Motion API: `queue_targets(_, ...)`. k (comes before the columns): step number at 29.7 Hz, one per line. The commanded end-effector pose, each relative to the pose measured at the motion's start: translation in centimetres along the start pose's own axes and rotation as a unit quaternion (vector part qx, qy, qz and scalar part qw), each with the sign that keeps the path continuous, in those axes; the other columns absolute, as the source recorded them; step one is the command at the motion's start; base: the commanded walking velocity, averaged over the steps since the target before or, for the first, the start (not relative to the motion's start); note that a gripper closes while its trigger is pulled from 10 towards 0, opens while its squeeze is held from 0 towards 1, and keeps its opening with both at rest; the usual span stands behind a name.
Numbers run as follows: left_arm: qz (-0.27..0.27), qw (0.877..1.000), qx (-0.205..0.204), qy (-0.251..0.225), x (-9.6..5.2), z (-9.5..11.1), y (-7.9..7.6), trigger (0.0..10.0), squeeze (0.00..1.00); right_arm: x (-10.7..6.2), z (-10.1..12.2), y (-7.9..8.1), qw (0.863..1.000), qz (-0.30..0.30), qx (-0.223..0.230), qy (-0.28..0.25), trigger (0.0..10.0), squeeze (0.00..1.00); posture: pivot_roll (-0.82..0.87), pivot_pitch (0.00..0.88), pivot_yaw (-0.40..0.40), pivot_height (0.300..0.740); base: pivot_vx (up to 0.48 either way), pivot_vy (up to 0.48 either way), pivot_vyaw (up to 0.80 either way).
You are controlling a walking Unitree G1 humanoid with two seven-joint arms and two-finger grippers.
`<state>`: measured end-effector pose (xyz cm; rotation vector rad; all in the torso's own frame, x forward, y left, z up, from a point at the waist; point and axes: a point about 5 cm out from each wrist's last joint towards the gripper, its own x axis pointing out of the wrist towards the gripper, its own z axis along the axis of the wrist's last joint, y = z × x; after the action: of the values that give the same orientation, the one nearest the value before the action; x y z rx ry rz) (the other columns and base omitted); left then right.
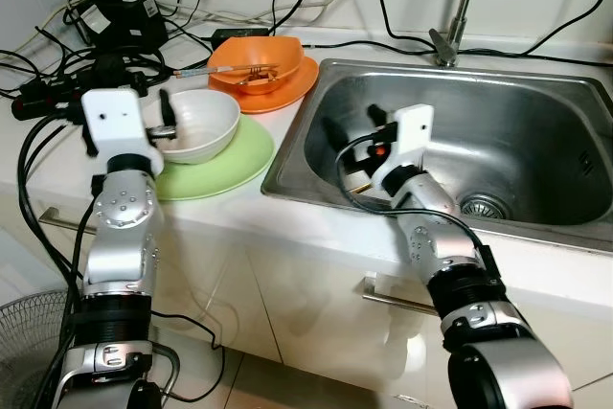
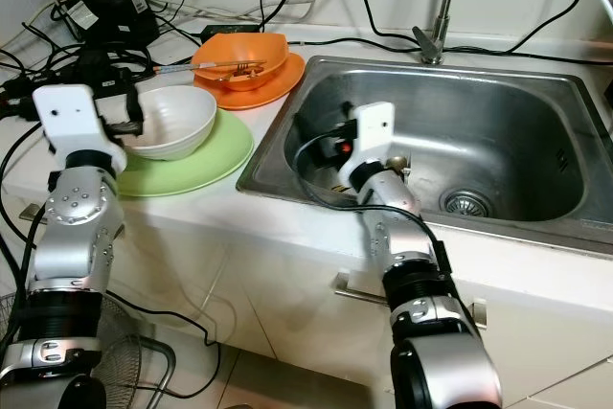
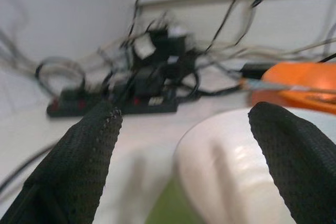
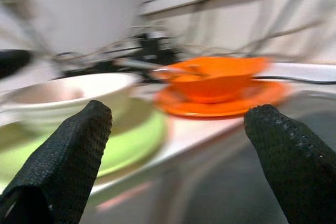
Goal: Kitchen organization
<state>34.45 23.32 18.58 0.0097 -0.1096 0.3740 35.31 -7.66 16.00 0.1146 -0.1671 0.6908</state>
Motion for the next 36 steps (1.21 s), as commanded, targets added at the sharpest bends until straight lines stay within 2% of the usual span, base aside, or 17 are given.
queue_targets(1, 0.017, 0.999, -0.021, 0.026, 0.6, -0.3, 0.5, 10.0, 0.00, 0.3, 1.0, 1.3, 0.998, 0.053, 0.010, -0.015, 10.0, 0.00, -0.01, 0.000, 0.134, 0.740, 0.000, 0.000, 0.00)
queue_targets(3, 0.012, 0.998, -0.035, 0.047, 1.1, -0.4, 0.6, 10.0, 0.00, 0.2, 1.7, 2.3, 0.995, 0.096, 0.008, -0.015, 10.0, 0.00, -0.02, 0.000, 0.144, 0.740, 0.000, 0.000, 0.00)
queue_targets(4, 0.012, 0.998, -0.035, 0.047, 1.1, -0.4, 0.6, 10.0, 0.00, 0.2, 1.7, 2.3, 0.995, 0.096, 0.008, -0.015, 10.0, 0.00, -0.02, 0.000, 0.144, 0.740, 0.000, 0.000, 0.00)
queue_targets(6, 0.009, 0.997, -0.041, 0.064, 1.6, -0.4, 0.7, 10.0, 0.00, -0.2, 2.0, 2.8, 0.992, 0.122, -0.016, -0.003, 10.0, 0.00, -0.02, 0.000, 0.150, 0.740, 0.000, 0.000, 0.00)
queue_targets(8, 0.008, 0.996, -0.049, 0.076, 1.7, -0.6, 0.7, 10.0, 0.00, -0.4, 2.0, 2.8, 0.991, 0.129, -0.025, 0.004, 10.0, 0.00, -0.03, 0.000, 0.154, 0.740, 0.000, 0.000, 0.00)
queue_targets(9, 0.004, 0.993, -0.066, 0.095, 2.0, -0.8, 0.6, 10.0, 0.00, -0.9, 2.0, 2.9, 0.990, 0.138, -0.034, 0.013, 10.0, 0.00, -0.04, 0.000, 0.159, 0.740, 0.000, 0.000, 0.00)
queue_targets(13, 0.009, 0.988, -0.104, 0.112, 2.5, -1.0, 0.8, 10.0, 0.00, -1.7, 2.0, 2.9, 0.988, 0.146, -0.050, 0.026, 10.0, 0.00, -0.04, 0.000, 0.163, 0.740, 0.000, 0.000, 0.00)
queue_targets(18, -0.005, 0.984, -0.115, 0.135, 2.9, -1.2, 0.6, 10.0, 0.00, -2.5, 2.6, 3.7, 0.980, 0.185, -0.059, 0.036, 10.0, 0.00, -0.05, 0.000, 0.170, 0.740, 0.000, 0.000, 0.00)
queue_targets(23, -0.032, 0.974, -0.136, 0.177, 3.2, -1.6, -0.3, 10.0, 0.00, -3.0, 3.0, 4.1, 0.974, 0.209, -0.072, 0.048, 10.0, 0.00, -0.05, 0.000, 0.175, 0.740, 0.000, 0.000, 0.00)
queue_targets(25, -0.043, 0.965, -0.165, 0.199, 3.2, -1.8, -0.7, 10.0, 0.00, -3.3, 3.0, 3.9, 0.973, 0.209, -0.079, 0.057, 10.0, 0.00, -0.05, 0.000, 0.175, 0.740, 0.000, 0.000, 0.00)
queue_targets(32, -0.076, 0.949, -0.200, 0.231, 3.3, -2.2, -1.3, 10.0, 0.00, -3.5, 2.8, 4.0, 0.972, 0.208, -0.083, 0.067, 10.0, 0.00, -0.05, 0.000, 0.176, 0.740, 0.000, 0.000, 0.00)
queue_targets(33, -0.079, 0.948, -0.200, 0.233, 3.4, -2.2, -1.3, 8.6, 0.00, -3.5, 2.7, 4.1, 0.972, 0.208, -0.084, 0.068, 10.0, 0.00, -0.05, 0.000, 0.176, 0.740, 0.000, 0.000, 0.00)
queue_targets(34, -0.078, 0.947, -0.203, 0.235, 3.4, -2.3, -1.3, 2.7, 0.00, -3.4, 2.7, 4.1, 0.972, 0.208, -0.086, 0.069, 10.0, 0.00, -0.05, 0.000, 0.176, 0.740, 0.000, 0.000, 0.00)
queue_targets(35, -0.077, 0.946, -0.207, 0.237, 3.4, -2.3, -1.3, 1.4, 0.00, -3.5, 2.6, 4.1, 0.972, 0.208, -0.087, 0.071, 10.0, 0.00, -0.05, 0.000, 0.177, 0.740, 0.000, 0.000, 0.00)
queue_targets(36, -0.077, 0.946, -0.207, 0.237, 3.4, -2.3, -1.3, 1.4, 0.00, -3.5, 2.6, 4.1, 0.972, 0.208, -0.087, 0.071, 10.0, 0.00, -0.05, 0.000, 0.177, 0.740, 0.000, 0.000, 0.00)
